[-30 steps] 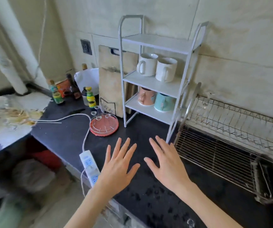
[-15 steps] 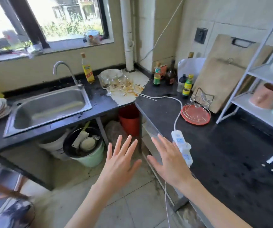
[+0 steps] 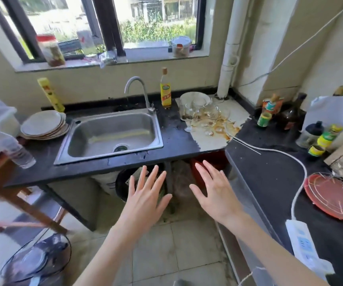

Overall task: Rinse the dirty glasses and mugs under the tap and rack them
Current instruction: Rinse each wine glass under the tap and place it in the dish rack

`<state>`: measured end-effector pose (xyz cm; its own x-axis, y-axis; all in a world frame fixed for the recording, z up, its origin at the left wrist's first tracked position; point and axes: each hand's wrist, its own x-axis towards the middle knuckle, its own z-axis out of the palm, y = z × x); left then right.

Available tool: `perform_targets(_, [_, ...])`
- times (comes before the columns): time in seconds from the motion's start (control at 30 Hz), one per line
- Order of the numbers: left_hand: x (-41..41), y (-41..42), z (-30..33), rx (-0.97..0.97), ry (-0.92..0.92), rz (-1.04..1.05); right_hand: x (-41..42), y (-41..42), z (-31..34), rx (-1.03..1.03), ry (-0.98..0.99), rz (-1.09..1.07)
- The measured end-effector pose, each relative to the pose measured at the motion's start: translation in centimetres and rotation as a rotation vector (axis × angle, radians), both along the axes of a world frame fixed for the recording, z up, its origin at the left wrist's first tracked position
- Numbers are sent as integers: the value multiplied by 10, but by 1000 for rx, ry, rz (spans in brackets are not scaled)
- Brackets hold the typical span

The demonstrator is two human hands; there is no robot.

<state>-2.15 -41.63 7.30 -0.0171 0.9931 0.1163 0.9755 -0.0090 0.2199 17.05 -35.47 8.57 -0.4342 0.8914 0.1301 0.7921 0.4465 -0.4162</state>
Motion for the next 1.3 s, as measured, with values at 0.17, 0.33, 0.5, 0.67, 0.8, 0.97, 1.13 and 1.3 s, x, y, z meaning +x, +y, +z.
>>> perform_targets(0.17, [-18,78,3,-62,6,15,-14,79,-1,-9,-18,-35])
perform_targets(0.33, [-30,150,-2,-82,18,-39,-21,144,0,-44,-75,-78])
perform_targets(0.5, [-42,225,-8,-137,9,-111,-29,210,-2,-98,-100,-135])
perform_targets(0.67, [-57,307,-14,-215,-138,-148,-49,279,-12,-158,-78,-210])
perform_targets(0.8, [-71,378,-21,-253,-206,-206,-72,336,-21,-273,1,-287])
perform_targets(0.97, [-78,454,-35,-372,-336,-248,-95,397,-45,-532,266,-443])
perform_targets(1.13, [-65,497,-55,-541,-523,-199,-104,429,-63,-735,480,-550])
perform_targets(1.3, [-55,518,-77,-568,-729,-144,-102,448,-71,-860,622,-535])
